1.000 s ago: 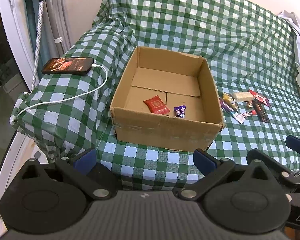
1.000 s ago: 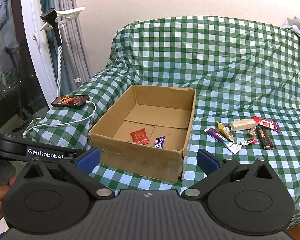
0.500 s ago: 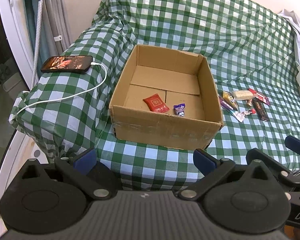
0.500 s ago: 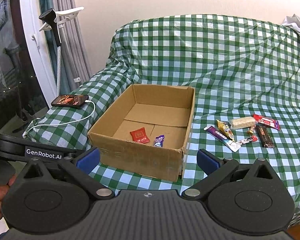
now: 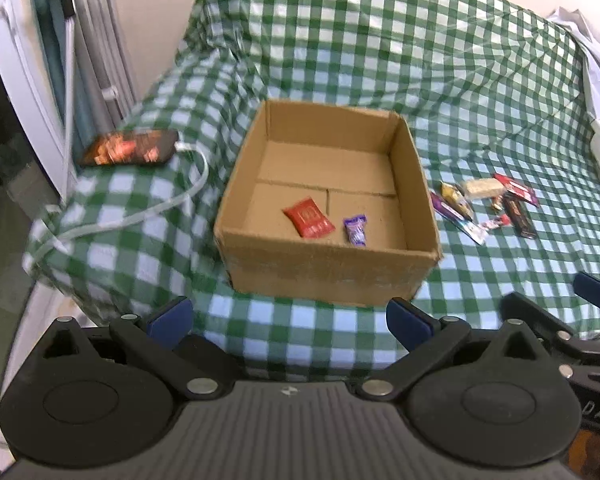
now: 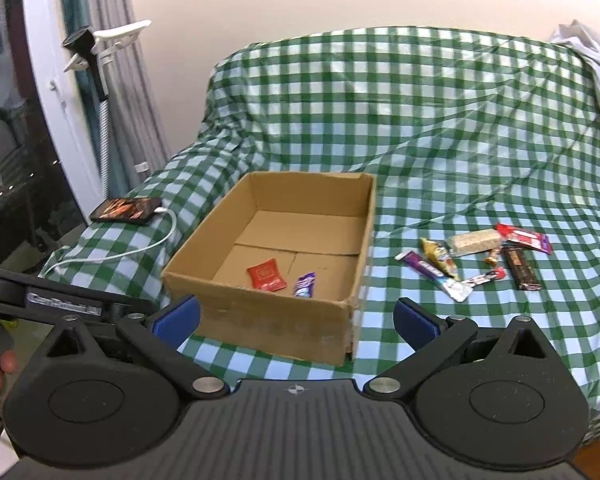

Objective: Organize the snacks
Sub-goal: 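Lift both tools away from the box, then grasp the dark chocolate bar with the right tool while the left tool grasps the yellow wafer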

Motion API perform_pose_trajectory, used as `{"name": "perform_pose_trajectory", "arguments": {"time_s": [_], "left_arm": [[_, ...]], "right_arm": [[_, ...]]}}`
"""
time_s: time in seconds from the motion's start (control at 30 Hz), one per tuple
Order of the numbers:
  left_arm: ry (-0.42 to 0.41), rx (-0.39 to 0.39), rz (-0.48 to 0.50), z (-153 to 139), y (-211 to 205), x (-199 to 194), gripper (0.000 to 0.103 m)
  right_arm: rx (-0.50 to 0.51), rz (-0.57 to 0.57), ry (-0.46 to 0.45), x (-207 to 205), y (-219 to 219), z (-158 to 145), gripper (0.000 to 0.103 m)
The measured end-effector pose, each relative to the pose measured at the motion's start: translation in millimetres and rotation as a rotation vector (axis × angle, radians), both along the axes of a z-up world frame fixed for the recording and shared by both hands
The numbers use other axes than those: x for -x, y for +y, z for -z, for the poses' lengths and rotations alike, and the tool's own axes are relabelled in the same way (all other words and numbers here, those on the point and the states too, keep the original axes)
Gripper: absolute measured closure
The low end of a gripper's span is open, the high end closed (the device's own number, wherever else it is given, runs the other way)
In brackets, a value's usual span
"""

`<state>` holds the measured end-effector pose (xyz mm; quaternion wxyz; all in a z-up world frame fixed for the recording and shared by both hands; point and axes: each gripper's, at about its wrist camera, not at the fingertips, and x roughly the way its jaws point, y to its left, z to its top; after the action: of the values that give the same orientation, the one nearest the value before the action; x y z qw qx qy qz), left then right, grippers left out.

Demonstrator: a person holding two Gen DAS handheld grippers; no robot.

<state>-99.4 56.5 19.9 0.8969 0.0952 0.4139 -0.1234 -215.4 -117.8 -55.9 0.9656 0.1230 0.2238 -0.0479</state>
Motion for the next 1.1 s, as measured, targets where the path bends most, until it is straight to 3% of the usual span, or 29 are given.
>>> {"name": "perform_pose_trajectory", "arguments": {"time_s": [0.1, 0.4, 0.53, 0.67, 0.83, 1.1], "left_arm": [[0.003, 0.002, 0.040, -28, -10, -4, 0.000], [-0.067, 0.201, 0.283, -162, -53, 17, 0.000], [-0.124, 0.239, 0.414, -207, -89, 45, 0.000], [-0.078, 0.268, 0.516, -220, -120, 56, 0.000], [0.017, 0.256, 0.522, -209, -161, 49, 0.000], [-0.021, 0.195, 0.621, -202, -222, 52, 0.000]], "right_arm": [[-0.006, 0.056, 0.001, 1, -16, 1, 0.001], [-0.019, 0.302, -0.019, 27, -86, -4, 0.001], [-0.013, 0.375, -0.015, 41, -113, -3, 0.001], [-0.018, 0.448, -0.013, 53, -139, 3, 0.001], [-0.066, 0.505, 0.004, 62, -172, 13, 0.001], [-0.094, 0.573, 0.014, 70, -215, 30, 0.001]]}}
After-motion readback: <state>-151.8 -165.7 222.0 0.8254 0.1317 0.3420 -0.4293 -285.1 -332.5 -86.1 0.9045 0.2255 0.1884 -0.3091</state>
